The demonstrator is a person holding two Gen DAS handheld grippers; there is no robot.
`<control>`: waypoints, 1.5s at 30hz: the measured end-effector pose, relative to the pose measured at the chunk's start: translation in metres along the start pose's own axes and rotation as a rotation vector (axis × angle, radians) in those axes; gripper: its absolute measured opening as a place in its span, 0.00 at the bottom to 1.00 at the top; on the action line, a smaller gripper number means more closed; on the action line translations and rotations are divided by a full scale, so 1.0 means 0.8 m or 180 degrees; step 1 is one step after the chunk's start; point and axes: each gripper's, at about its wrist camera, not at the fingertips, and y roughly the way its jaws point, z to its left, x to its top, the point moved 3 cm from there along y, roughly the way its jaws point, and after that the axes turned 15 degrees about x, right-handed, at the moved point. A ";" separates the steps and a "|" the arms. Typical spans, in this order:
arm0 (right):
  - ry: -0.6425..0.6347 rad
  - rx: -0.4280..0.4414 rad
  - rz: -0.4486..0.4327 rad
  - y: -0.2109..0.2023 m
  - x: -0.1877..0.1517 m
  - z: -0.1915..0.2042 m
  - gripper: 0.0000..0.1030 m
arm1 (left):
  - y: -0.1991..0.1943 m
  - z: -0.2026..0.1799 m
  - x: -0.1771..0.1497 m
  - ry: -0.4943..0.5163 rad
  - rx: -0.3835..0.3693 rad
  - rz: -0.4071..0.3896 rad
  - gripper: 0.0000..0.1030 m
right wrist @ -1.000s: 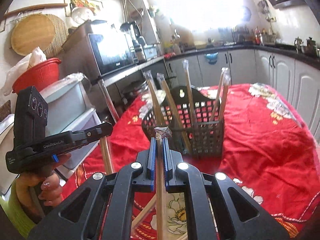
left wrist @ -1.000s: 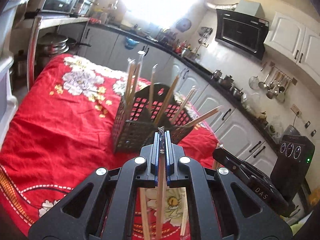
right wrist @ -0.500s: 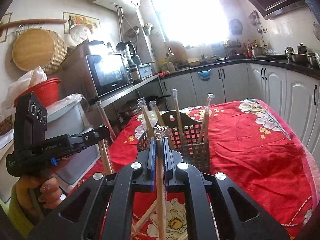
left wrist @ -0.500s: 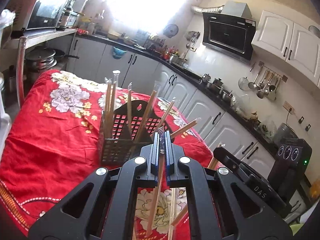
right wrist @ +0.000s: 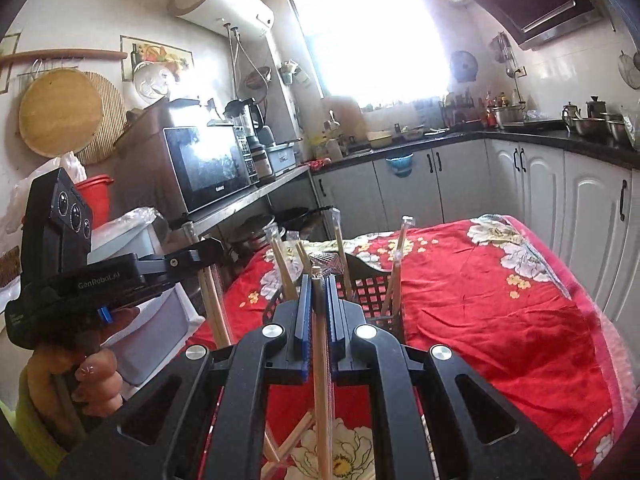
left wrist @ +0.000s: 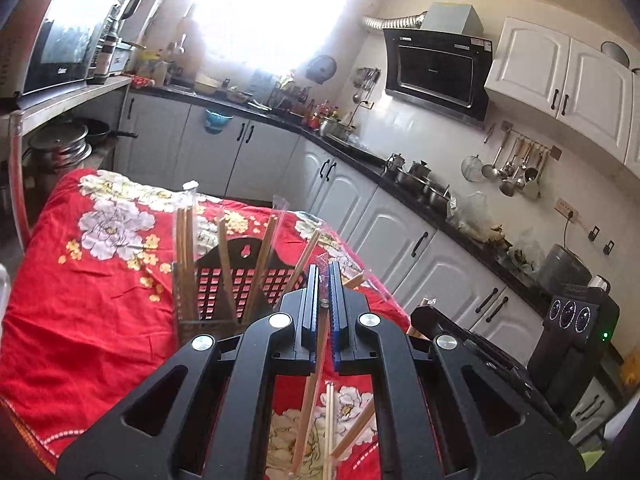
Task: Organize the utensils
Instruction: 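Lift both held chopsticks upright and carry them over the grey basket, then lower both upright chopsticks down into the basket slots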
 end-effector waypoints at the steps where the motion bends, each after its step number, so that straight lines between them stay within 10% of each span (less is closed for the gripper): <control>1: -0.0014 -0.0004 -0.0012 0.000 0.003 0.000 0.07 | 0.001 0.000 0.004 0.0003 0.0003 -0.0013 0.02; 45: -0.0857 -0.0069 -0.0702 0.068 0.148 -0.021 0.07 | 0.057 -0.023 0.145 0.0121 0.0342 -0.0823 0.02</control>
